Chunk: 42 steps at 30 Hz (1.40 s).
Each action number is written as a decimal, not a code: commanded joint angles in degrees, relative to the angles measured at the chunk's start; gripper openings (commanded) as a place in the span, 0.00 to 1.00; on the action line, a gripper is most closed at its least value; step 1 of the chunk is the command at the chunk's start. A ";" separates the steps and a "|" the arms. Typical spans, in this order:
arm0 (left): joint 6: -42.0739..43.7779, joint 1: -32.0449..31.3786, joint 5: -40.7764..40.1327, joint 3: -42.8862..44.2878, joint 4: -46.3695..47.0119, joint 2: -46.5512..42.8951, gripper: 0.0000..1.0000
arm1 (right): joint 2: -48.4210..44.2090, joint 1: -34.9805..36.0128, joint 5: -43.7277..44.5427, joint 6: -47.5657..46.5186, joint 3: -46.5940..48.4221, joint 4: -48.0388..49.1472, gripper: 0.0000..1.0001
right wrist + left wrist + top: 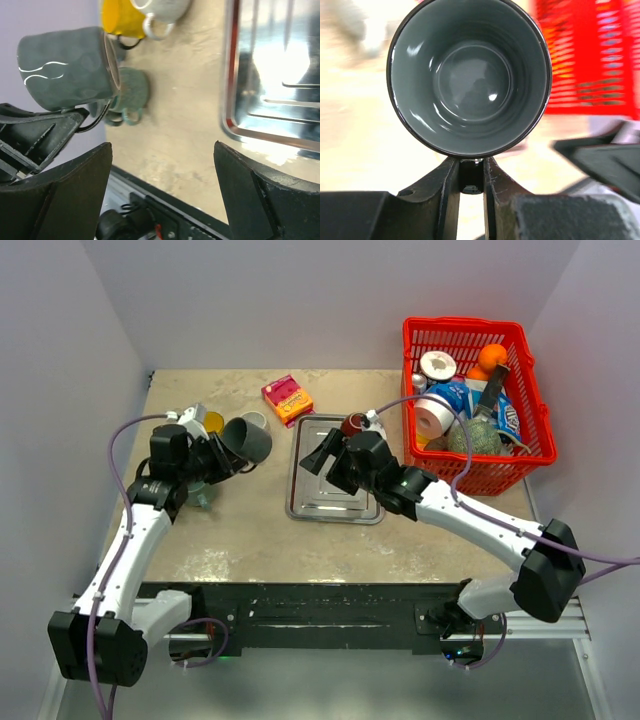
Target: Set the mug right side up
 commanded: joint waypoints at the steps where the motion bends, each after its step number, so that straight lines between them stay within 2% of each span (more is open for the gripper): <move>1: 7.71 -0.02 -9.01 -0.64 0.27 1.63 0.00 | -1.09 -0.02 6.68 -2.81 4.18 -6.80 0.87; 13: 12.98 -1.52 -23.62 -2.22 3.34 11.91 0.00 | 3.13 -0.02 6.95 -4.75 5.94 -10.23 0.88; 21: 14.65 -3.10 -28.28 -3.89 5.71 16.48 0.00 | 6.99 -0.11 8.09 -6.33 9.97 -13.39 0.89; 29: 15.45 -3.89 -28.55 -5.65 6.95 18.07 0.00 | 12.18 -0.46 12.39 -10.01 16.48 -19.37 0.90; 30: 15.62 -3.98 -28.81 -5.74 7.03 18.16 0.07 | 12.53 -0.55 13.44 -10.54 17.01 -20.24 0.90; 32: 15.88 -4.24 -28.99 -5.92 6.95 18.07 0.13 | 13.59 -0.73 14.68 -11.95 18.67 -21.21 0.91; 33: 15.89 -4.33 -28.81 -6.00 6.95 18.07 0.27 | 13.85 -0.90 15.73 -12.65 19.03 -21.74 0.91; 34: 15.89 -4.59 -28.73 -6.09 6.77 18.07 0.32 | 14.12 -1.08 16.44 -13.44 19.38 -21.92 0.91; 38: 15.80 -5.56 -28.46 -6.79 7.21 17.63 0.43 | 15.43 -1.60 18.81 -19.58 21.31 -21.92 0.91; 42: 15.62 -6.09 -27.85 -6.62 6.86 16.93 0.62 | 16.57 -3.01 19.17 -26.62 22.81 -21.66 0.91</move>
